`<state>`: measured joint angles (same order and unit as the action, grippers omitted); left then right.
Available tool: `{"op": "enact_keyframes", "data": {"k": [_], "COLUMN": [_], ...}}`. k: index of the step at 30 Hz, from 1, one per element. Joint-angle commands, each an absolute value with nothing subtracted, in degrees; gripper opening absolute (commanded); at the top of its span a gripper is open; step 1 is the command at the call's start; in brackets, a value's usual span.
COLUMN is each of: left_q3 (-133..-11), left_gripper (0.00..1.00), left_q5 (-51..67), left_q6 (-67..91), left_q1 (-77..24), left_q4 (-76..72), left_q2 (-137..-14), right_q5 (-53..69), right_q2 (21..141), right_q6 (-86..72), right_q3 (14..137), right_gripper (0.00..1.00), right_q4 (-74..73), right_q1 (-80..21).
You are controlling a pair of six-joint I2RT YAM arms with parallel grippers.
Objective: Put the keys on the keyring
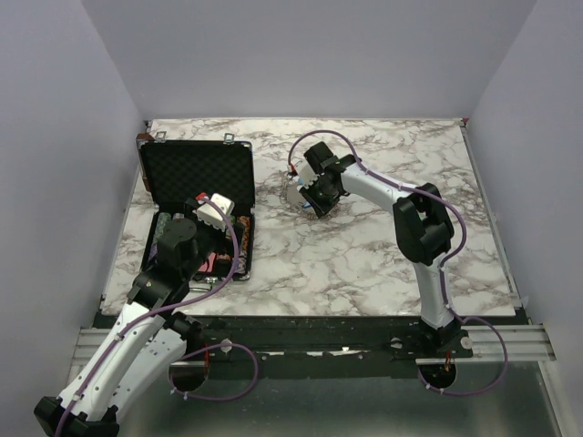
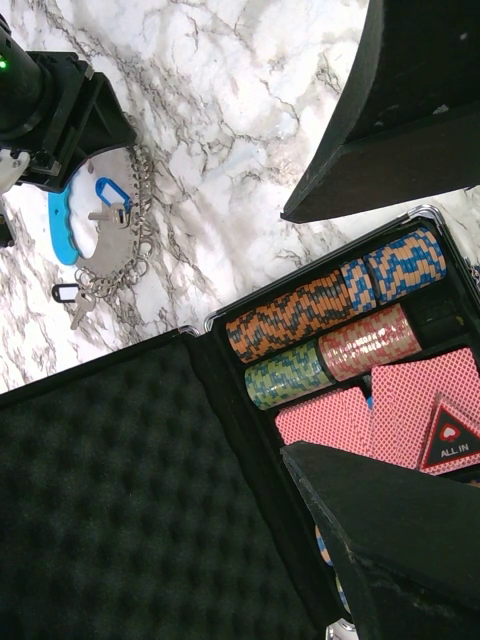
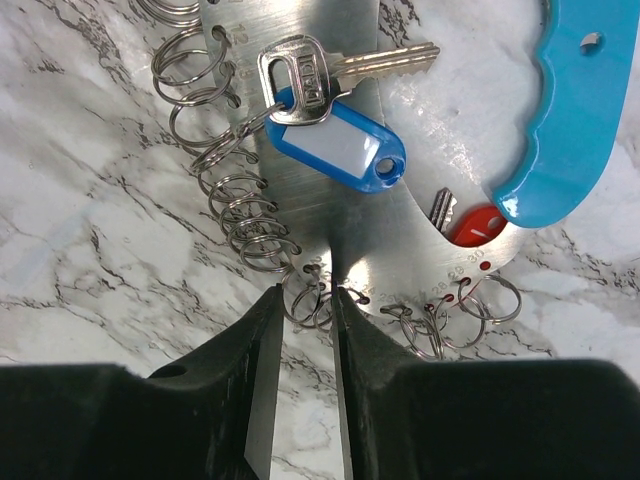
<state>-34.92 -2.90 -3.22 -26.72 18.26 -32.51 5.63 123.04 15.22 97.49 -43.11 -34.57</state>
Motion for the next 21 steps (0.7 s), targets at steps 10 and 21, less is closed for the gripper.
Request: {"op": "enact_keyframes", "data": {"k": [10,21], "left_q3": [-35.16,-35.16], "left_gripper": [0.99,0.99], "left_q5": [-2.55,-2.55], "left_q6": [-3.69,-3.6], "left_q1": [-26.46,-26.46], "left_q4": [17.75,17.75], "left_q2": [-31.73,-31.55], "right_q5": [6.68,6.94], "right_q2": [122.08,122.08], "right_q6": [14.85,14.24], "right_q3": [96.77,96.24], "right_gripper": [0.23,0.27], "right_q4": [-43.24,-43.33], "right_q1": [-35.07,-35.07]}}
